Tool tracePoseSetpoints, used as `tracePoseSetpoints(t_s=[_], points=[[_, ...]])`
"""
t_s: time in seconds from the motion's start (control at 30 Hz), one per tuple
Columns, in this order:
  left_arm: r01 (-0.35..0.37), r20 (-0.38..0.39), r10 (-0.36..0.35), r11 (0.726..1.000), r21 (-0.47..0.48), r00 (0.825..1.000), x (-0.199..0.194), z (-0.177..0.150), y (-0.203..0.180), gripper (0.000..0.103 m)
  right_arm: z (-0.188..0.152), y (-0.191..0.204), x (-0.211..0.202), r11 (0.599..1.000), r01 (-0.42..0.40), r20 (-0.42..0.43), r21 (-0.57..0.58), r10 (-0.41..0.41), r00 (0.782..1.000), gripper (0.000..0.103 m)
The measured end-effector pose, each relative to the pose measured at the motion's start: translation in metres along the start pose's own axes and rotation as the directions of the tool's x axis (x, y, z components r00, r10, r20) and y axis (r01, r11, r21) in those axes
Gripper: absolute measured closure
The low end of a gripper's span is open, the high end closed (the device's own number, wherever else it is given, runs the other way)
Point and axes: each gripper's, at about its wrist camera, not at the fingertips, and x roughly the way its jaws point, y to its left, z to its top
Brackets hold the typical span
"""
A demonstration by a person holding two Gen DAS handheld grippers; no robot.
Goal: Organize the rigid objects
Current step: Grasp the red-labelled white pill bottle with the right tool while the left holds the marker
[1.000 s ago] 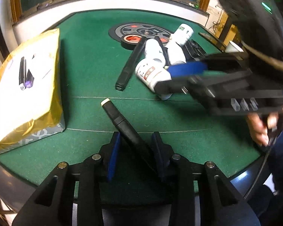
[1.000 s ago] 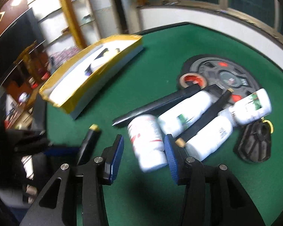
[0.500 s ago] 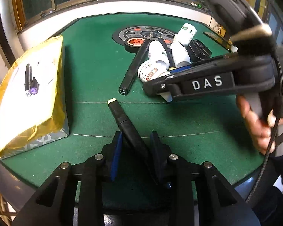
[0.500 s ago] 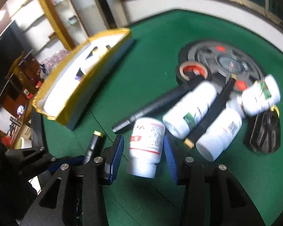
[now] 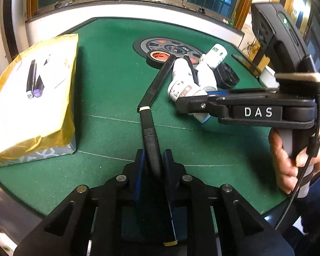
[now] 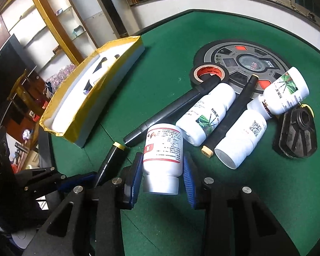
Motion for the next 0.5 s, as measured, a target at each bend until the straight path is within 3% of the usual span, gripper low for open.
tracePoseSetpoints(t_s=[0.13, 0.23, 0.33, 0.5], points=[[-0.053, -0.028, 0.055, 0.996, 0.075, 0.998, 0.006, 0.001, -0.011, 0.088, 0.000, -0.001, -0.003, 1.000, 0.008, 0.017, 0.005, -0.008, 1.000, 0.071], [-0.118, -0.016, 0.122, 0.977, 0.177, 0.992, 0.010, 0.000, -0.028, 0.089, 0.000, -0.001, -0.006, 1.000, 0.015, 0.027, 0.000, -0.015, 1.000, 0.071], [-0.077, -0.005, 0.079, 0.983, 0.168, 0.997, 0.014, 0.004, -0.029, 0.090, 0.001, -0.002, -0.007, 1.000, 0.017, 0.035, 0.004, -0.017, 0.999, 0.071], [0.000, 0.009, 0.000, 0.998, 0.067, 1.000, 0.008, 0.008, -0.014, 0.091, 0.002, -0.007, -0.019, 1.000, 0.023, 0.073, 0.012, -0.024, 0.997, 0.071]])
